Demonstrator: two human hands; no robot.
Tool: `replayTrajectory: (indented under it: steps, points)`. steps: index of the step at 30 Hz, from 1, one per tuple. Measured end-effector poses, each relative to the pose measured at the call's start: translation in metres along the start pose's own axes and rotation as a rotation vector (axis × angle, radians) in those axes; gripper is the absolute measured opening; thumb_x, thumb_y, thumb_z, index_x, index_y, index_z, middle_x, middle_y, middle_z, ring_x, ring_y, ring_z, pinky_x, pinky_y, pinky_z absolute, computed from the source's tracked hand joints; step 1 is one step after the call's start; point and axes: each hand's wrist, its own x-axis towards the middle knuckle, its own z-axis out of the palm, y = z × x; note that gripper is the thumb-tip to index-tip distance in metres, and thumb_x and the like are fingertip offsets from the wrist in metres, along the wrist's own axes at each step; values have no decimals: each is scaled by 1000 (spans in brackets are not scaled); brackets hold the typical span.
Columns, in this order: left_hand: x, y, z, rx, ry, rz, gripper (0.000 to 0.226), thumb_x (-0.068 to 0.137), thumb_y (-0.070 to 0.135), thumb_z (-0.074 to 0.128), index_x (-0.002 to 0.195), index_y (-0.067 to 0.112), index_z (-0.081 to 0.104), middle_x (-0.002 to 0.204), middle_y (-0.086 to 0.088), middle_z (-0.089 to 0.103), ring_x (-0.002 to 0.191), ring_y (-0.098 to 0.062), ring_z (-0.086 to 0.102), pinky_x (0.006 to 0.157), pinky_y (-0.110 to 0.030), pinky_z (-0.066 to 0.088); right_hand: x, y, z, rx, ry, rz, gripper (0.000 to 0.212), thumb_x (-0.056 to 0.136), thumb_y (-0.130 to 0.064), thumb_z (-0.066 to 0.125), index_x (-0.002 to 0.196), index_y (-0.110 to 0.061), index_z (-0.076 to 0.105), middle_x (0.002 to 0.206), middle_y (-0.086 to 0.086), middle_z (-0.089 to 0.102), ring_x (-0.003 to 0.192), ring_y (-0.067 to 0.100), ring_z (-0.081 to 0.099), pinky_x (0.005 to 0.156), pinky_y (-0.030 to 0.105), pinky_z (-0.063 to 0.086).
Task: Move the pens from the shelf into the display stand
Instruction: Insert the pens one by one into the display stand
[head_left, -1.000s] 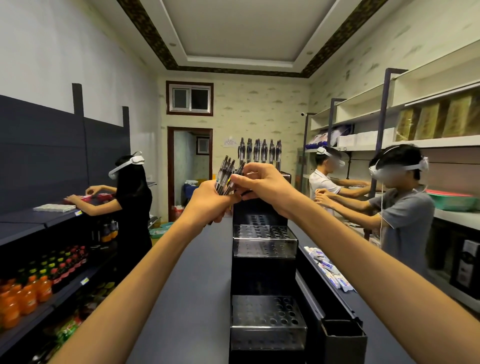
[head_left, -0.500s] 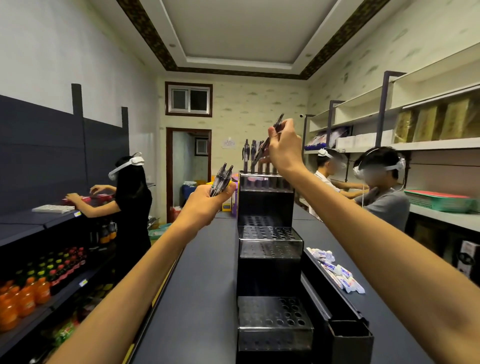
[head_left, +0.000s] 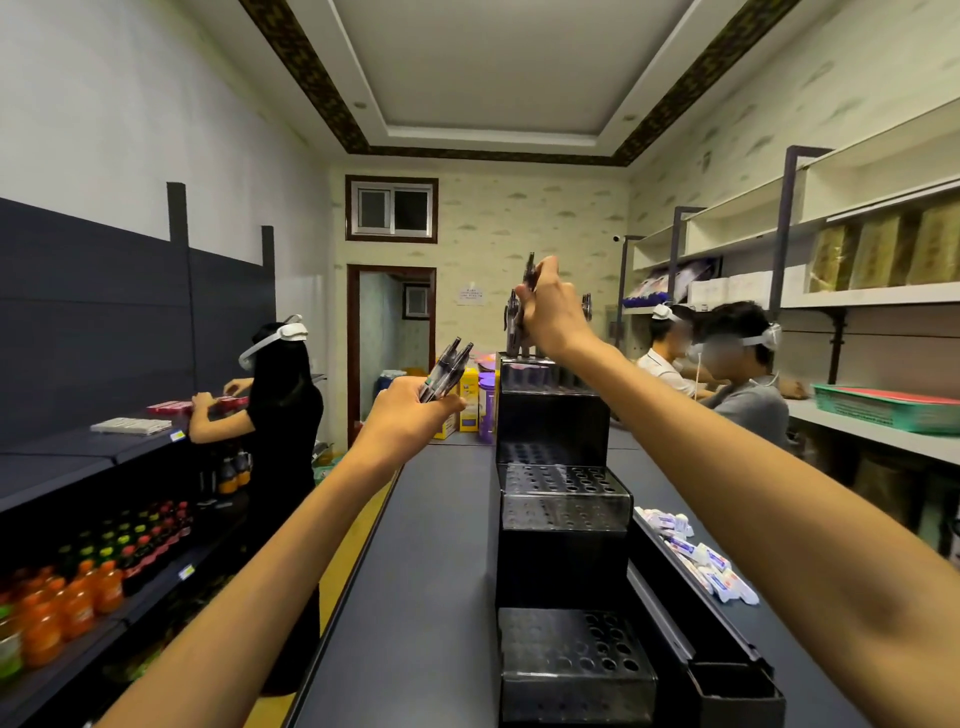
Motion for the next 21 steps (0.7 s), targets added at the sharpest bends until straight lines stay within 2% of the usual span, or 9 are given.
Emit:
replayTrajectory:
  steps: [3,6,8,10,16,21]
  points:
    - [0,-1,-3,4,-4,2,27,92,37,70,76,17,60,69,-9,64,60,-17,55,57,-35,45,2,3,6,-68,-25,13,18,106,-18,50,115,-4,43,95,14,61,70,16,53,63,34,45]
    - [-1,-4,0,10,-3,-2,27,92,36,70,75,17,62,72,-11,66,61,-18,55,60,-36,46,5,4,8,-110,-81,59,24,103,-22,57,113,0,56,105,19,66,87,29,63,79,43,54]
    - [0,-5,1,20,-1,-5,26,91,37,70,76,17,62,70,-9,66,61,-18,56,59,-35,46,5,6,10,-152,-141,87,29,100,-26,63,108,2,66,102,19,70,94,32,67,86,40,56]
    - [-1,-7,3,15,-8,-2,25,91,37,70,77,17,63,71,-12,68,60,-17,55,56,-34,45,1,9,13,-173,-157,106,32,98,-30,66,100,2,72,96,18,73,93,31,69,87,39,57]
    - [-1,-8,8,17,-7,2,25,90,38,70,77,18,64,71,-9,67,60,-16,55,55,-32,44,-8,14,14,-241,-152,155,38,97,-37,67,96,0,76,94,18,74,93,33,70,89,43,58]
    - [0,-5,16,6,-34,-32,18,90,35,70,83,19,67,61,0,60,54,-14,49,42,-24,39,-18,12,3,-218,-198,104,25,89,-25,78,95,-1,79,92,16,76,91,29,71,88,40,58]
